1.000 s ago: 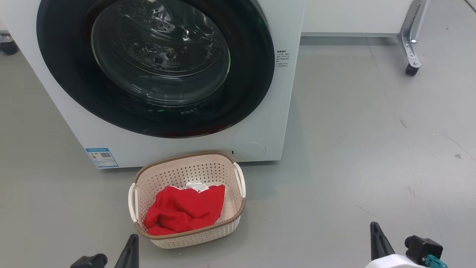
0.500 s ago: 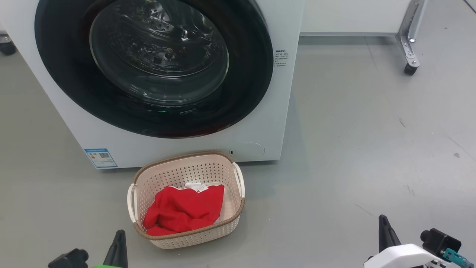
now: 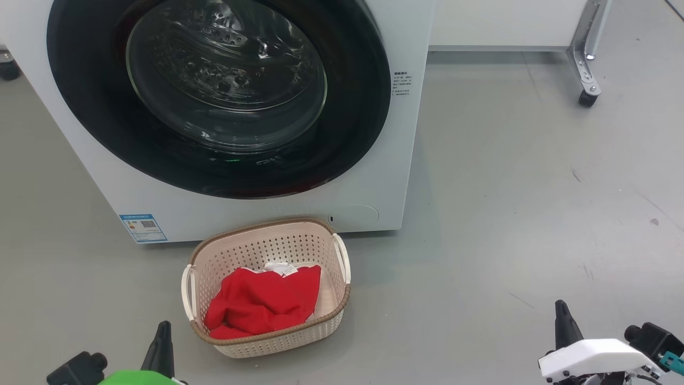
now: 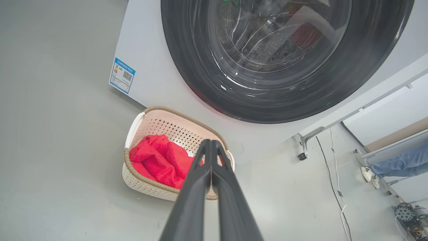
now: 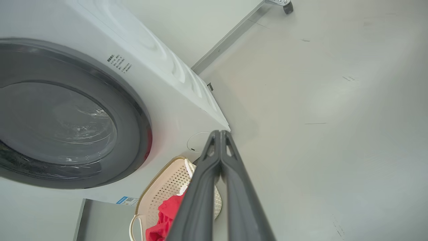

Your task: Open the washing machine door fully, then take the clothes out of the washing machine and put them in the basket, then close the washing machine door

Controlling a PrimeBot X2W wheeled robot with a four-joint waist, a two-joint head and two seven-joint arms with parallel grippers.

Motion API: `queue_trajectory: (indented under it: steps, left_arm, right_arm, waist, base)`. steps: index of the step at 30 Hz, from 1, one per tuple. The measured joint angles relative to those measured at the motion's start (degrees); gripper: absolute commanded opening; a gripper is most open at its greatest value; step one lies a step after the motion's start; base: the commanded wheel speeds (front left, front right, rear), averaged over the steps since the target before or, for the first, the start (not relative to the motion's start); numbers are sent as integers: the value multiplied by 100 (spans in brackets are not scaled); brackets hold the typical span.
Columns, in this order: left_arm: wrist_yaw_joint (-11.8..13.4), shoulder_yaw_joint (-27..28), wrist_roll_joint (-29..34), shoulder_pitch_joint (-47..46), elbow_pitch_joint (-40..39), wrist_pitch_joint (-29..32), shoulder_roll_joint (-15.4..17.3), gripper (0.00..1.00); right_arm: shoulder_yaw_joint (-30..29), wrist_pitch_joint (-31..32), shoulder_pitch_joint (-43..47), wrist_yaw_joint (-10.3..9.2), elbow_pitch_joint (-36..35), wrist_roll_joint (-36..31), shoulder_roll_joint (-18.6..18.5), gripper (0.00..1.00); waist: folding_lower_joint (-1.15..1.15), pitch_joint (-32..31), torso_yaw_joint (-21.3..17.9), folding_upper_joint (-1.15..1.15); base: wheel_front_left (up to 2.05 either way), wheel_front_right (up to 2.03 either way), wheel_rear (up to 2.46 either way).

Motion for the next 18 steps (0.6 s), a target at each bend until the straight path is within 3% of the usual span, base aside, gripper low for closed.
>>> queue_trajectory:
  steps: [18]
  left_arm:
    - [-145, 331, -1583, -271, -12, 354, 1, 0]
  right_arm:
    - [-280, 354, -263, 94, -108, 1655, -98, 0]
  waist:
    - [0, 0, -37, 0]
  base:
    - [0, 0, 0]
